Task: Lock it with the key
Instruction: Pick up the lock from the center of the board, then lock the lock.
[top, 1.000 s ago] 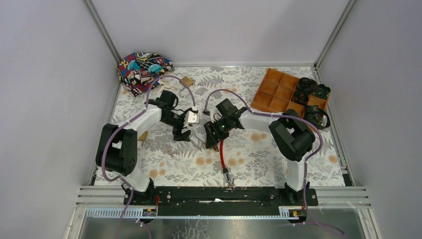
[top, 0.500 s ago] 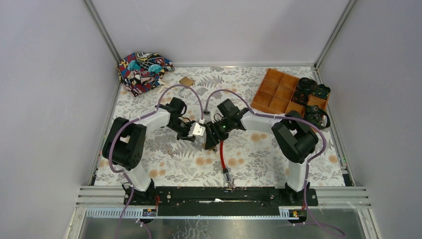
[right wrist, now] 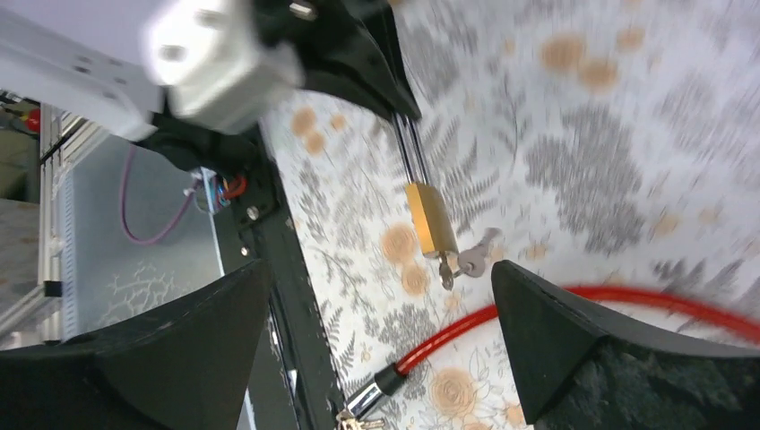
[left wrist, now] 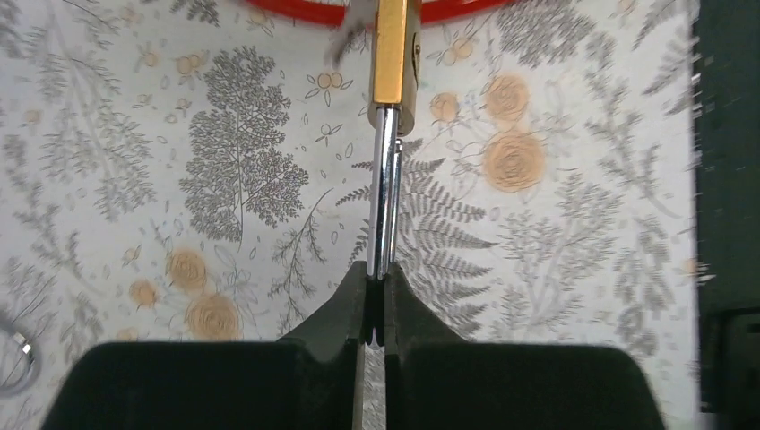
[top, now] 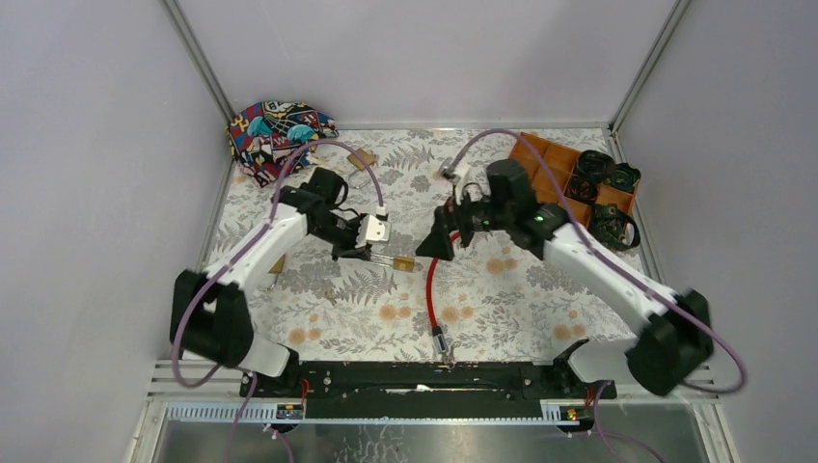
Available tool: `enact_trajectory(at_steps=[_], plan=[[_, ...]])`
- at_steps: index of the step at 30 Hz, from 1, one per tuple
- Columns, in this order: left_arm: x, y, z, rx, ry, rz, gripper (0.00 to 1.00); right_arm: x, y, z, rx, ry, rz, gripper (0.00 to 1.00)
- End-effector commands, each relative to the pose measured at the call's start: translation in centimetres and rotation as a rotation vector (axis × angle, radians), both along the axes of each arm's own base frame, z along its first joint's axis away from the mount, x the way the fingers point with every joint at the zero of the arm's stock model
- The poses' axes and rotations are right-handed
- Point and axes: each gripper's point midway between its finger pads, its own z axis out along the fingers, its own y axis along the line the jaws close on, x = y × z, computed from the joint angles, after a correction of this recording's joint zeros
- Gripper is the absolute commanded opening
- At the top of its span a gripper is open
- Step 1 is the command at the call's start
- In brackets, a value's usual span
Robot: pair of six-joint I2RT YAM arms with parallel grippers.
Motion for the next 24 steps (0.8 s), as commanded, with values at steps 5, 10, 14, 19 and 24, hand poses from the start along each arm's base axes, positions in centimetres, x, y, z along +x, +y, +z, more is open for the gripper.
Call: enact_trajectory(at_steps=[5, 10, 14, 19, 24], plan=[[-4.7, -1.3, 10.1, -0.126, 0.129, 0.231, 0.00, -3.1, -1.7, 9.0, 0.186, -0.282, 0.016, 1.00], [-6.6, -2.3, 14.4, -0.220, 0.127, 0.258, 0.00, -4.7, 0.1, 10.2, 0.273, -0.306, 0.034, 0.98], [-8.1, -3.1, 16.8, -0.282, 0.152, 0.245, 0.00, -6.2, 1.5, 10.4, 0.279, -0.355, 0.099, 0.94], [-9.5, -3.7, 18.2, -0.321, 0.152, 0.193, 0.00, -6.4, 1.9, 10.5, 0.311, -0.348, 0.103, 0.83], [-10.2, -4.1, 19.1, -0.346, 0.150, 0.159, 0.00, -6.4, 2.1, 10.4, 0.329, -0.318, 0.088, 0.49]])
